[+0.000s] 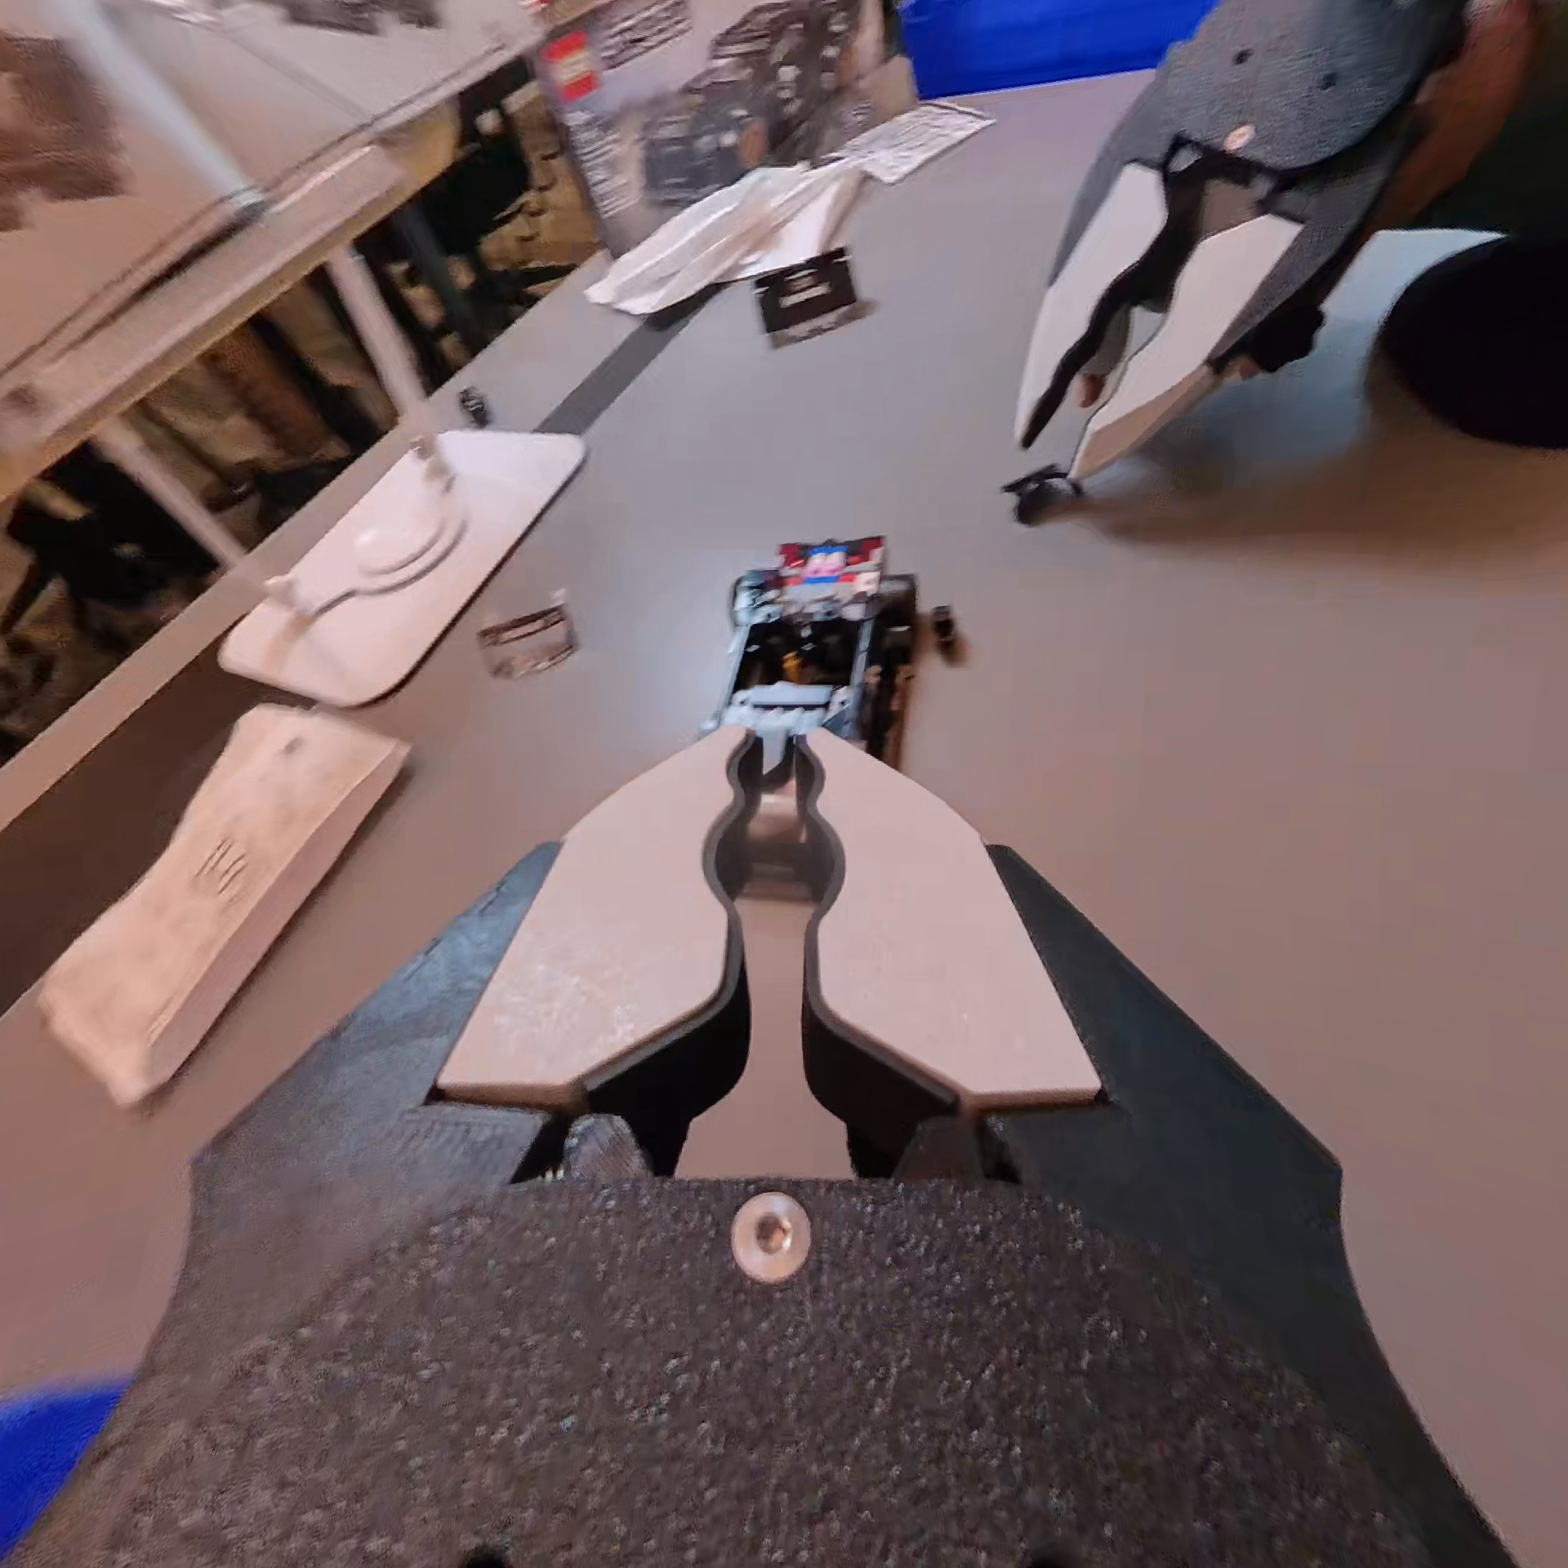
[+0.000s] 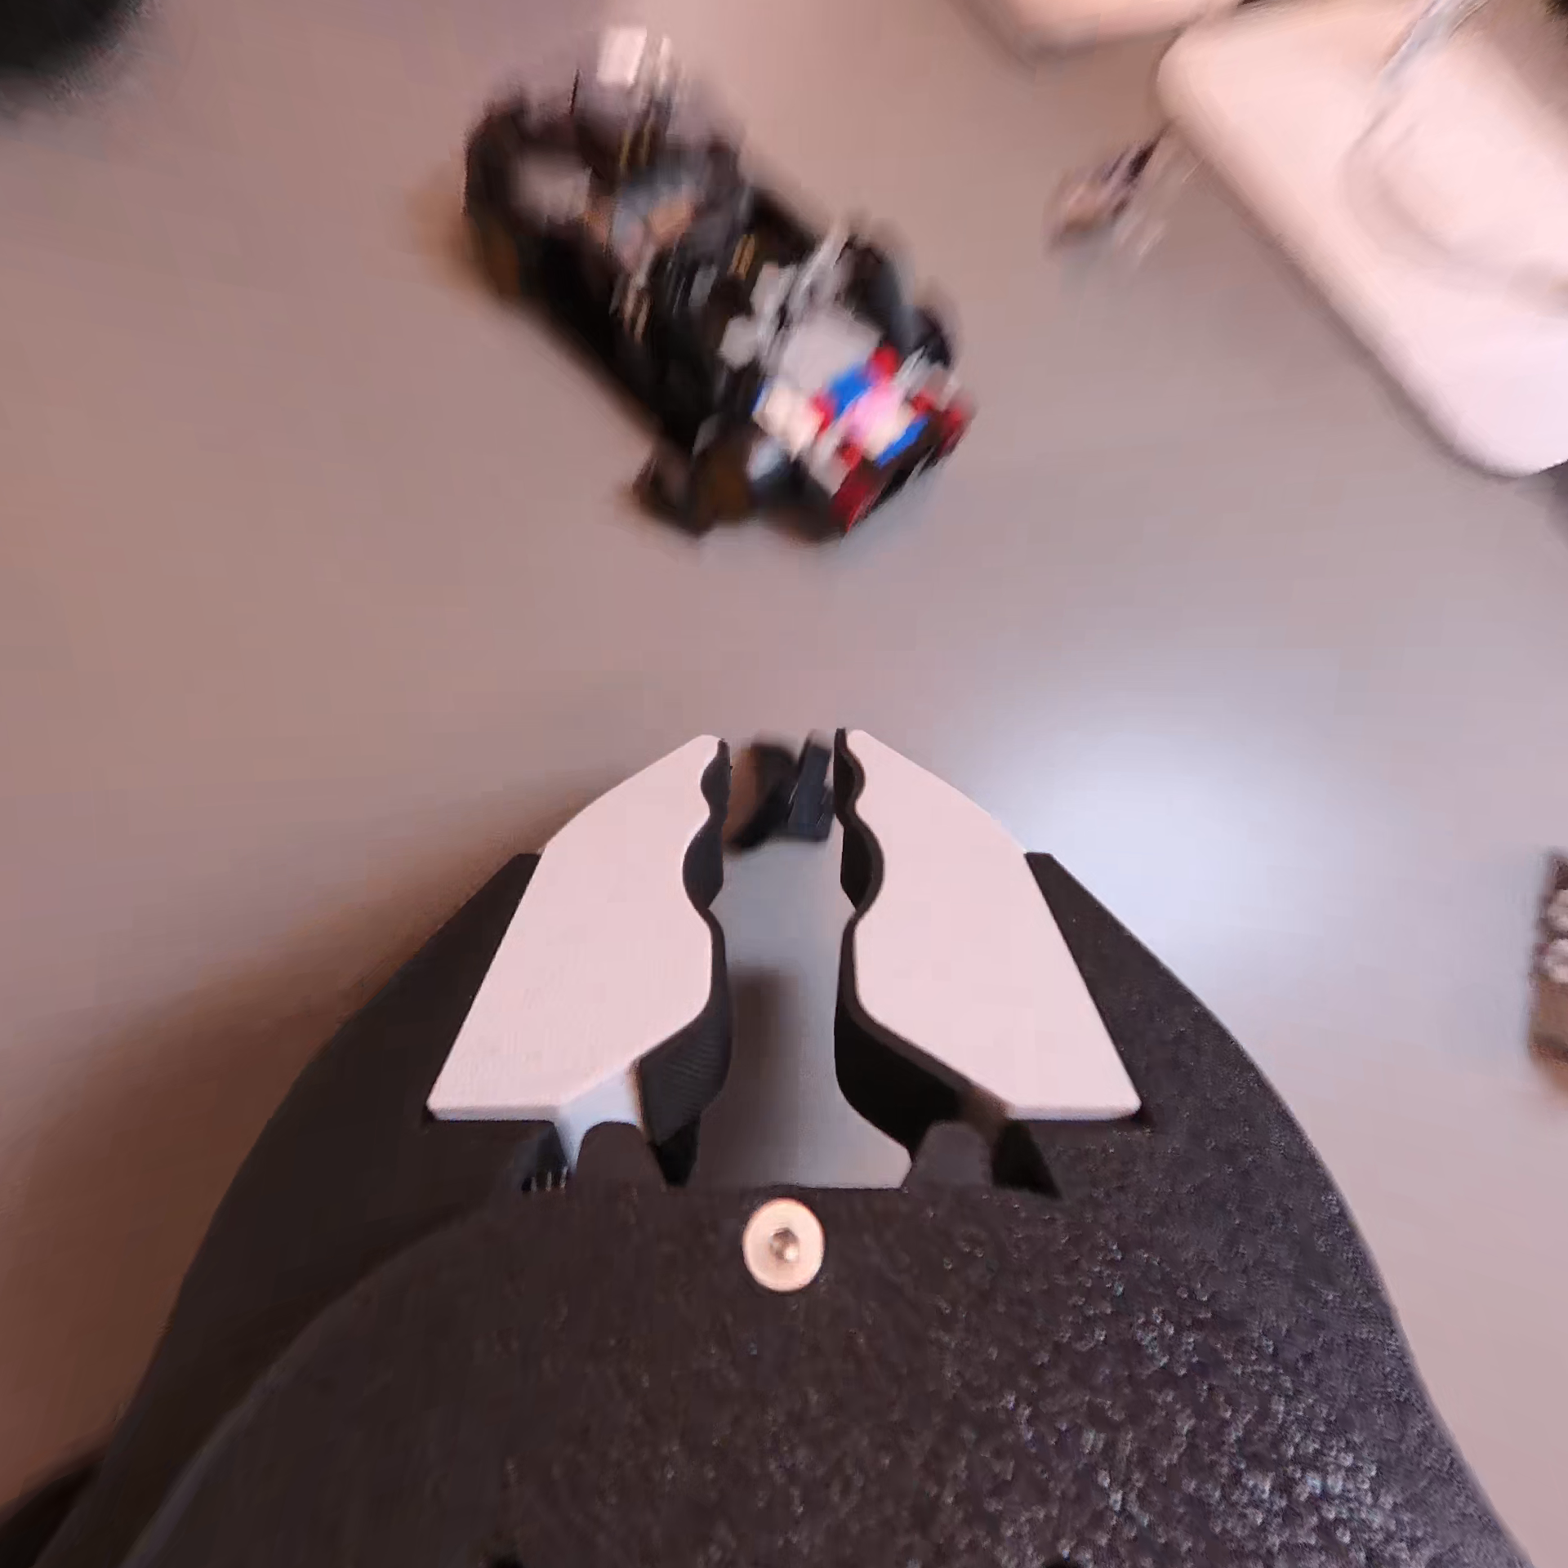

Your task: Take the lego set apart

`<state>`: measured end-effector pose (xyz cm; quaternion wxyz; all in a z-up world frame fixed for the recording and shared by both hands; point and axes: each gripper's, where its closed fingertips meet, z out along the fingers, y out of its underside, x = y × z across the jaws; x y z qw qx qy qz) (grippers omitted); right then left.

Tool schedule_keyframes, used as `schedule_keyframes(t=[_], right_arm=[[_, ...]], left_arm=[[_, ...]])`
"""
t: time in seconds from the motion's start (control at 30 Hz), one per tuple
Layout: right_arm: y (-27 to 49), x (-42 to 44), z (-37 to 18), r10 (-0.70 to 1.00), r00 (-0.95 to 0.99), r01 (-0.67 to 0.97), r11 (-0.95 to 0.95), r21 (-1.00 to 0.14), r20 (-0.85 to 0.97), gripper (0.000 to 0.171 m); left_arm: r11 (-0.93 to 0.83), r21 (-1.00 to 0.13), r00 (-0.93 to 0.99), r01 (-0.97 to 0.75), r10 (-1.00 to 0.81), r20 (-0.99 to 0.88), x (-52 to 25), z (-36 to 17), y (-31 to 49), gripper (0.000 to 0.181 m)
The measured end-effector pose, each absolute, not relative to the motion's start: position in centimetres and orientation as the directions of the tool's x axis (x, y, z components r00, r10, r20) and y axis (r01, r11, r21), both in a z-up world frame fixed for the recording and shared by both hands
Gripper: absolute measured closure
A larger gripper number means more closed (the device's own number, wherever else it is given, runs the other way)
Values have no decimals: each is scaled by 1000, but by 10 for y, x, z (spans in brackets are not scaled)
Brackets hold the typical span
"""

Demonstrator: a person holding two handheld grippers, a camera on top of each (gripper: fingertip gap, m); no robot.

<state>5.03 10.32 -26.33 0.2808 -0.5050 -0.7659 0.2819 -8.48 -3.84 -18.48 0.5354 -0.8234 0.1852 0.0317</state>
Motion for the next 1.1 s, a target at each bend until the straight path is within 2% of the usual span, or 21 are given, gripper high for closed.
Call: schedule_keyframes(t=[0.1,0.3,0.4,0.7,0.87,1.1], right_arm=[[104,59,-276,917,-359,647,378,-663,172,148],[108,53,-283,933,-331,674,337,-657,140,147],[108,50,-281,925,-338,658,364,-659,173,157],[80,37,-248,838,-401,399,524,-753,371,158],[104,42,-268,786,-383,476,618,-626,486,158],[100,47,-279,821,-417,533,568,-627,390,150]], left_arm=[[-340,-864,900,-372,-361,-245,-59,-198,-21,176],[-300,-899,893,-320,-413,-180,-33,-225,-16,177],[-306,-897,891,-318,-421,-172,-31,-231,-16,177],[-332,-890,866,-313,-484,-124,-16,-245,-15,168],[-332,-877,855,-346,-496,-150,-13,-248,-15,167],[-339,-871,851,-355,-502,-152,-10,-250,-16,167]])
